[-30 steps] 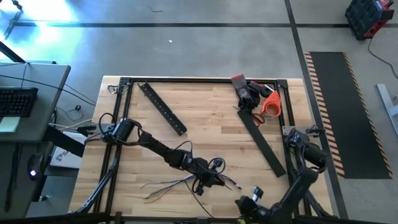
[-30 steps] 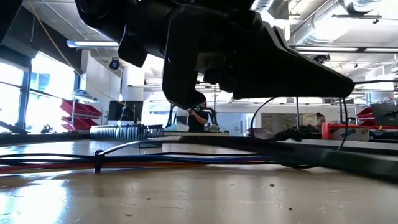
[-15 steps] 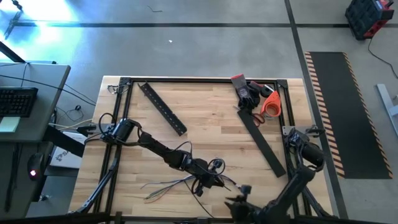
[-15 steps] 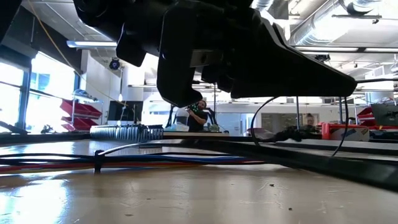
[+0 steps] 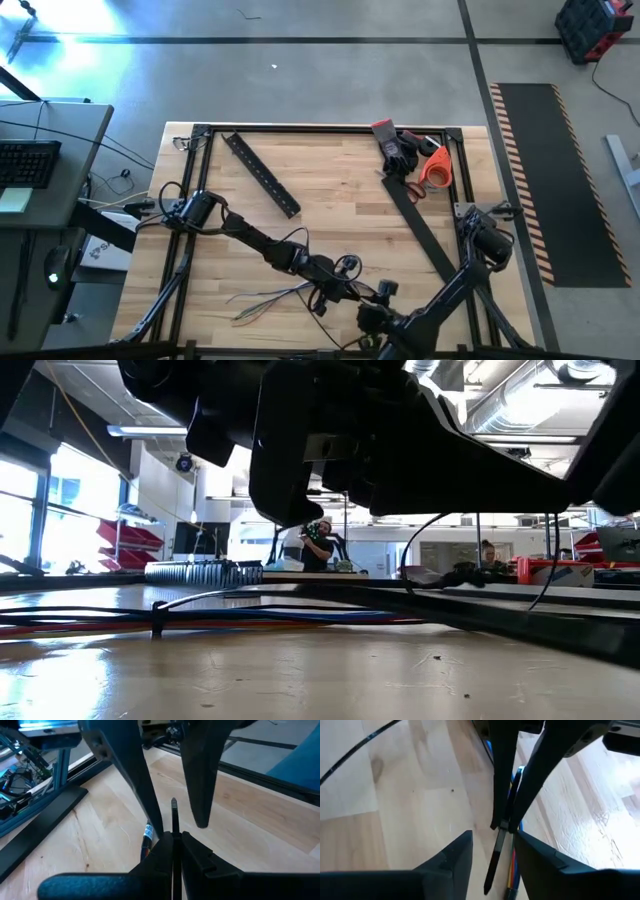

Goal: Ziptie cables
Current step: Wrap the cable wires with the black zip tie

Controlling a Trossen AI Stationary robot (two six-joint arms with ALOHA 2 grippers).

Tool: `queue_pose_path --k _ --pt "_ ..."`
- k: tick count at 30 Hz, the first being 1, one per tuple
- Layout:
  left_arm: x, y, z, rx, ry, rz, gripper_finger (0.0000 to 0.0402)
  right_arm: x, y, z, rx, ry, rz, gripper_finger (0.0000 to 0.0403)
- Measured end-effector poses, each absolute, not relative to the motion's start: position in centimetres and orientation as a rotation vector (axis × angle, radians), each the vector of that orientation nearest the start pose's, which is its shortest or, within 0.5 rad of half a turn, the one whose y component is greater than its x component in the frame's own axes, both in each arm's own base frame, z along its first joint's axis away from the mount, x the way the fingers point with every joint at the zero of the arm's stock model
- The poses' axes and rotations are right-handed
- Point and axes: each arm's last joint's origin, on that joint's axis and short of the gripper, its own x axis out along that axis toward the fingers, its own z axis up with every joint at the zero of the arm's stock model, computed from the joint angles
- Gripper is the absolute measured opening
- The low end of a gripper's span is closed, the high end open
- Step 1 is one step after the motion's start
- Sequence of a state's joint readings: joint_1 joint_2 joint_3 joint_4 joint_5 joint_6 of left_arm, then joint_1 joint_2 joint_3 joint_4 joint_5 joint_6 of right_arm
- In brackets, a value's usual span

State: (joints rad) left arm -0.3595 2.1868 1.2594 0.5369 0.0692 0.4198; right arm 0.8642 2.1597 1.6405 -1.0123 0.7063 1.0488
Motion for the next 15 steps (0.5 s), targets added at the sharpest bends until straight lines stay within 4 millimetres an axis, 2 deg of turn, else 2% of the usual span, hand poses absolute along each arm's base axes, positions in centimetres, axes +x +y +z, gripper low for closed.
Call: queue_pose_path --k 5,13,15 --pt "42.68 -16.28 12.2 0.465 0.297 -0.5 0.0001 28.23 30.13 16.4 -0.132 0.938 -0.42 0.01" --pt "42.66 -16.33 12.2 0.465 0.297 -0.502 0.0001 28.18 30.13 16.37 -0.124 0.948 -0.42 0.0013" --pt "42.65 -16.34 12.18 0.466 0.299 -0.502 0.0001 28.17 30.15 16.34 -0.115 0.96 -0.417 0.0006"
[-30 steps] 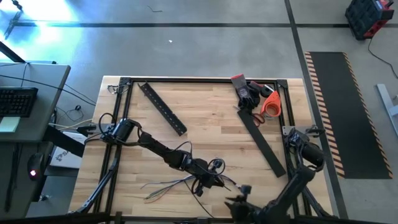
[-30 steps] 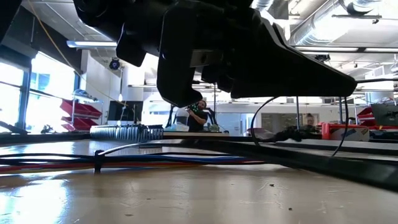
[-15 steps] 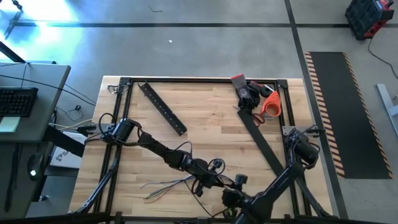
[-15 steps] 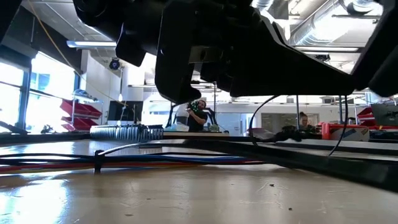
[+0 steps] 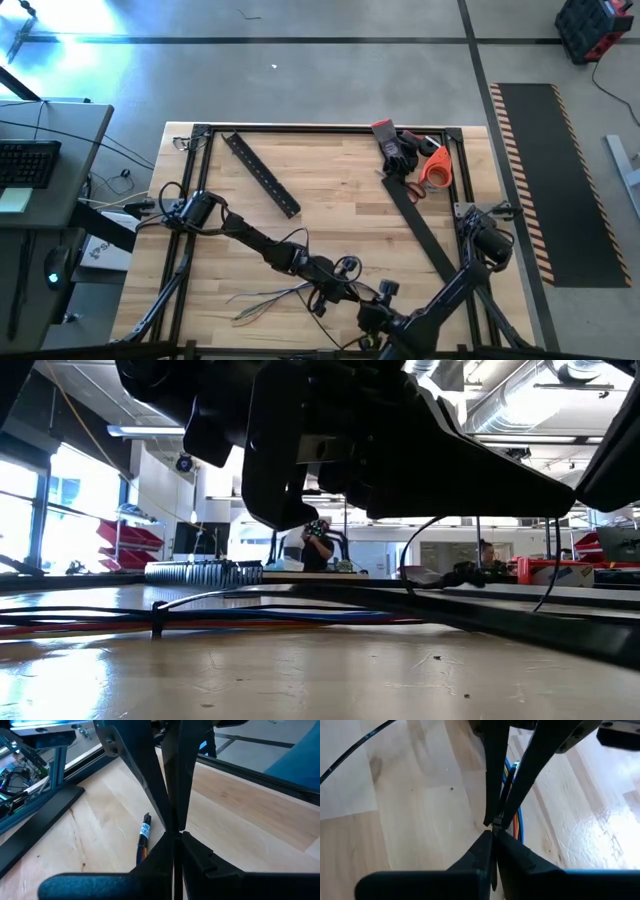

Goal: Ziptie cables
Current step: Wrap the cable wires with the black zip tie

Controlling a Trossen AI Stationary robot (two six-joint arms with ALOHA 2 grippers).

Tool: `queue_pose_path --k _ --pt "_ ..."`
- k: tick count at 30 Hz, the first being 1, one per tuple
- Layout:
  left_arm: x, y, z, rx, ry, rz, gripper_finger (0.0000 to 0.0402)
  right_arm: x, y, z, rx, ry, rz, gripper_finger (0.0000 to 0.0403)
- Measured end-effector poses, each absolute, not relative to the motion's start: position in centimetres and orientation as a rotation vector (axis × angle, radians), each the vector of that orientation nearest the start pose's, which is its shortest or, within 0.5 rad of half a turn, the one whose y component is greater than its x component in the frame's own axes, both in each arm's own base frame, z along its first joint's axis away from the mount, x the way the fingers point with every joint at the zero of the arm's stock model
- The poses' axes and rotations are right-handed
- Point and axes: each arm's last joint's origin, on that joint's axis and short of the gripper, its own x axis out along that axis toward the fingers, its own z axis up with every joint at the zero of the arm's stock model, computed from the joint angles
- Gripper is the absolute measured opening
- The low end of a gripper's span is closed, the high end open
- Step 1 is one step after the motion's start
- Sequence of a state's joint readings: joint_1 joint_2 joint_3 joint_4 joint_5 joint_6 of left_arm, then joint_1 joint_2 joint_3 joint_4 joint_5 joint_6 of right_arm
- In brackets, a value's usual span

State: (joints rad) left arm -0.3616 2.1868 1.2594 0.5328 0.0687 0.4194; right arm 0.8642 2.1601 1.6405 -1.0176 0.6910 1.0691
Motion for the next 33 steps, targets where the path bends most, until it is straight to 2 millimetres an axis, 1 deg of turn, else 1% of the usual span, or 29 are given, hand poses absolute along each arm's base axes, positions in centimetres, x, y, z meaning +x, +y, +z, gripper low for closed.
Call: queue_pose_path --k 3,7,12,18,21,24,27,30,33 --pt "42.6 -16.3 12.3 0.467 0.3 -0.498 0.0001 28.1 30.1 16.3 -0.065 0.96 -0.448 0.0006" --pt "42.5 -16.3 12.9 0.47 0.311 -0.495 0.0001 27.1 30.6 16.3 -0.011 0.972 -0.472 0.0001" --pt "42.2 -16.1 13.8 0.474 0.337 -0.493 0.0001 24.7 32.1 16.3 0.058 0.964 -0.496 0.0" --pt "41.9 -15.8 13.3 0.493 0.409 -0.466 0.0001 20.8 34.0 16.2 0.167 1.001 -0.541 0.0001" --pt "41.9 -15.8 13.2 0.494 0.418 -0.466 0.0001 19.6 34.8 16.2 0.184 0.957 -0.522 0.0" --pt "41.9 -15.8 13.3 0.494 0.417 -0.466 0.0001 19.9 35.5 16.4 0.162 0.801 -0.449 0.0004" --pt "41.9 -15.8 13.3 0.493 0.41 -0.466 0.0001 21.7 35.7 16.7 0.07 0.696 -0.371 0.0024" --pt "41.9 -15.8 13.3 0.486 0.414 -0.464 0.0001 23.9 34.8 16.8 -0.033 0.702 -0.352 0.0064" --pt "41.9 -15.8 13.3 0.485 0.413 -0.464 0.0001 25.8 33.2 16.8 -0.118 0.738 -0.377 0.0111"
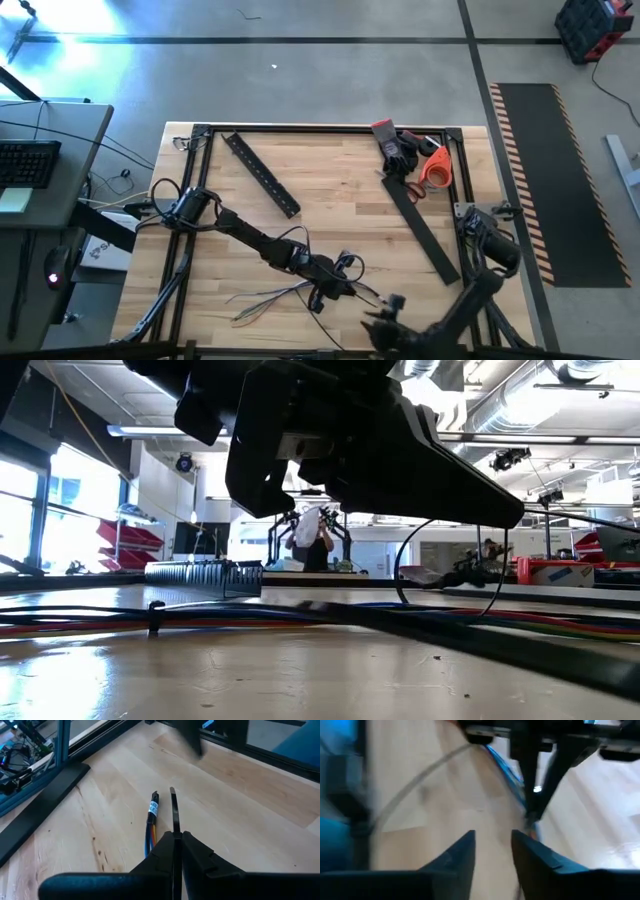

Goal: Ziptie cables
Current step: Wrap the cable wires with the black zip tie

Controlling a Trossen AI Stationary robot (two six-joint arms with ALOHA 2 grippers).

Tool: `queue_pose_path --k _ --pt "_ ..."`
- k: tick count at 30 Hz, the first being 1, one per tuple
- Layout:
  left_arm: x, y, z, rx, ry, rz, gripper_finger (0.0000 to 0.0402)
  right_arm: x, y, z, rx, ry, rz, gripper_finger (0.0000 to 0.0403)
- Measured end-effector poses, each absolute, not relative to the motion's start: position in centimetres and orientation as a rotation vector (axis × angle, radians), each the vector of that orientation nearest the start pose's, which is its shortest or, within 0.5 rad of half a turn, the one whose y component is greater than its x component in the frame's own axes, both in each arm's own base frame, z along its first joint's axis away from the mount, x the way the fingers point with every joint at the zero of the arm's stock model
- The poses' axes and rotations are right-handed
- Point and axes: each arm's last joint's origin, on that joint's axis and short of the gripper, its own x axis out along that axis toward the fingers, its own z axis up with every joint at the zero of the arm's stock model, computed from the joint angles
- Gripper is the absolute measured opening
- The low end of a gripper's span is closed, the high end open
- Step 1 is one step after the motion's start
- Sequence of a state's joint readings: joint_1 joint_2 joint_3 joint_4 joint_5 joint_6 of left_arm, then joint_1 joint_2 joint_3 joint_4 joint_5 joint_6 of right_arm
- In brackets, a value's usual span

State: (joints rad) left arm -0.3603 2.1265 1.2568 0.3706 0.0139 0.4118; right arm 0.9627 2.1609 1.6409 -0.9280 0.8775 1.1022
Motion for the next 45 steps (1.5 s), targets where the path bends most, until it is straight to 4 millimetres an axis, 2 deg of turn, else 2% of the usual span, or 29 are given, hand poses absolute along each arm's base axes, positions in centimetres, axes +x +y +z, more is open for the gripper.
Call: queue_pose_path --k 4,9,15,21,23,26,31,41,45 --pt "41.9 -15.9 13.3 0.468 0.416 -0.467 0.0001 28.0 30.6 16.5 -0.126 0.874 -0.429 0.0151" --pt "41.9 -15.9 13.3 0.467 0.416 -0.468 0.0001 29.9 28.8 15.6 -0.095 0.949 -0.476 0.015" --pt "41.9 -16.0 13.3 0.466 0.416 -0.47 0.0001 30.3 28.4 14.7 -0.111 0.974 -0.497 0.0098" --pt "41.9 -16.0 13.3 0.466 0.416 -0.471 0.0001 29.9 28.9 14.7 -0.097 0.96 -0.495 0.0016" --pt "41.8 -15.9 13.2 0.467 0.42 -0.471 0.0001 29.6 29.2 14.7 -0.086 0.954 -0.494 0.0006" --pt "41.8 -15.9 13.1 0.47 0.436 -0.47 0.0001 28.9 29.8 14.7 -0.039 0.943 -0.503 0.0002" --pt "41.7 -15.9 12.9 0.474 0.459 -0.471 0.0001 26.5 31.4 14.6 0.049 0.986 -0.52 0.0001" --pt "41.4 -15.7 12.5 0.48 0.512 -0.471 0.0001 19.7 34.2 15.0 0.213 1.135 -0.665 0.0001" --pt "41.5 -15.7 12.5 0.473 0.511 -0.469 0.0001 18.9 35.2 15.6 0.241 1.083 -0.624 0.0"
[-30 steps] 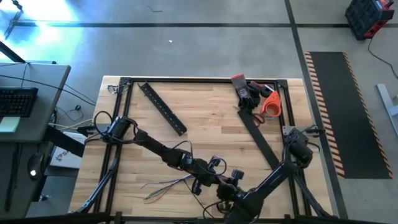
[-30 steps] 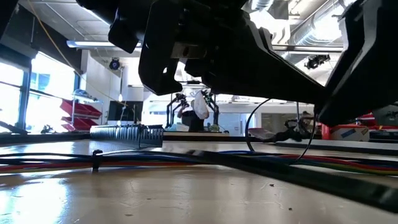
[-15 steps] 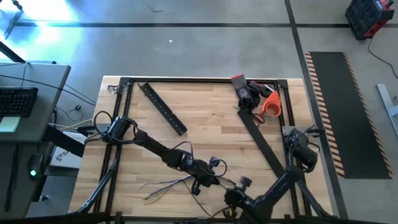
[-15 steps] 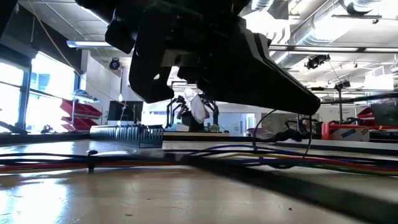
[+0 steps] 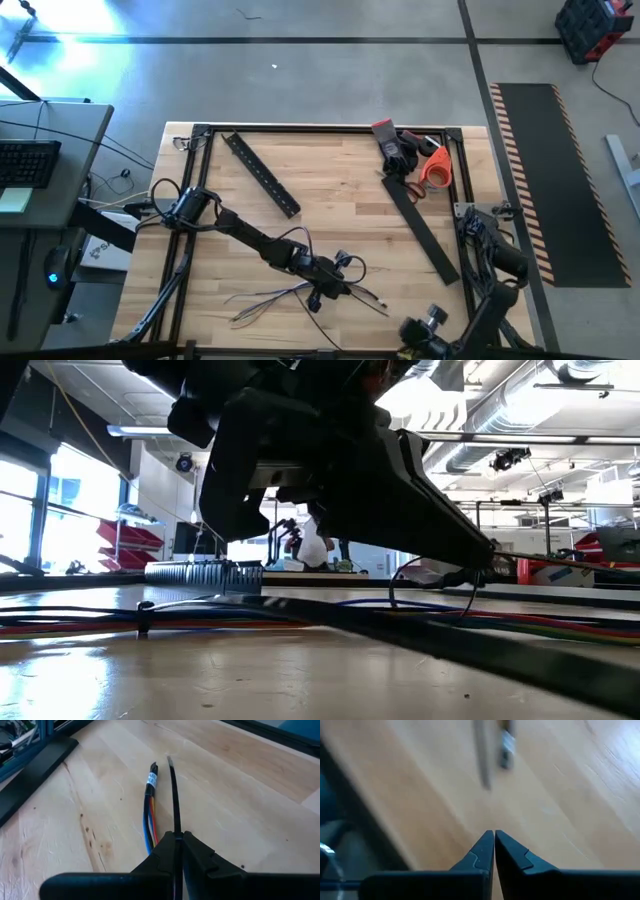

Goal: Ziptie cables
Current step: Wrap the cable wires with the black zip tie

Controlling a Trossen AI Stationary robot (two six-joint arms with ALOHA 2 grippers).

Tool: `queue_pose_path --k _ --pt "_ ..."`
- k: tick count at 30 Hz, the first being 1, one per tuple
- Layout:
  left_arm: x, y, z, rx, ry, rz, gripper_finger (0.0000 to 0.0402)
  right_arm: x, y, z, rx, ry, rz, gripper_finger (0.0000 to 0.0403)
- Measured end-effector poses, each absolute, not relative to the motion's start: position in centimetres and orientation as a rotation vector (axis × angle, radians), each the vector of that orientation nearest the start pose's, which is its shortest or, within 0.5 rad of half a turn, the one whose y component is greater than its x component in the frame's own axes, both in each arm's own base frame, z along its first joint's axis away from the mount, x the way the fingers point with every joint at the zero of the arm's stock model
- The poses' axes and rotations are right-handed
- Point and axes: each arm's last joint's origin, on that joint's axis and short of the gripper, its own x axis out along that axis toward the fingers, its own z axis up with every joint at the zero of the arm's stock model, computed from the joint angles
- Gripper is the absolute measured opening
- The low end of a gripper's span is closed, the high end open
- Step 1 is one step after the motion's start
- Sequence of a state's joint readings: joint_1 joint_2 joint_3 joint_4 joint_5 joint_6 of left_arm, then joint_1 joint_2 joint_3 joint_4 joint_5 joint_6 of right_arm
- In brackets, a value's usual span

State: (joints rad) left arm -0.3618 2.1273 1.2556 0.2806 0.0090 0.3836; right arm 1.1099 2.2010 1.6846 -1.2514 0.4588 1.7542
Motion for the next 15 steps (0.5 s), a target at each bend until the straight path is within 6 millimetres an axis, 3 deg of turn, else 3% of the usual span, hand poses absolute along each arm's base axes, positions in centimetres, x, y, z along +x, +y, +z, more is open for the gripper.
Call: queue_pose_path --k 4,8,15 --pt "41.5 -15.7 12.5 0.472 0.508 -0.469 0.0001 20.9 36.3 15.9 0.201 0.889 -0.444 0.0" --pt "41.5 -15.8 12.5 0.466 0.509 -0.469 0.0001 24.0 36.3 15.9 0.043 0.763 -0.316 0.0019" --pt "41.4 -15.9 12.5 0.465 0.51 -0.48 0.0001 28.7 32.3 14.0 -0.158 0.846 -0.413 0.0105"
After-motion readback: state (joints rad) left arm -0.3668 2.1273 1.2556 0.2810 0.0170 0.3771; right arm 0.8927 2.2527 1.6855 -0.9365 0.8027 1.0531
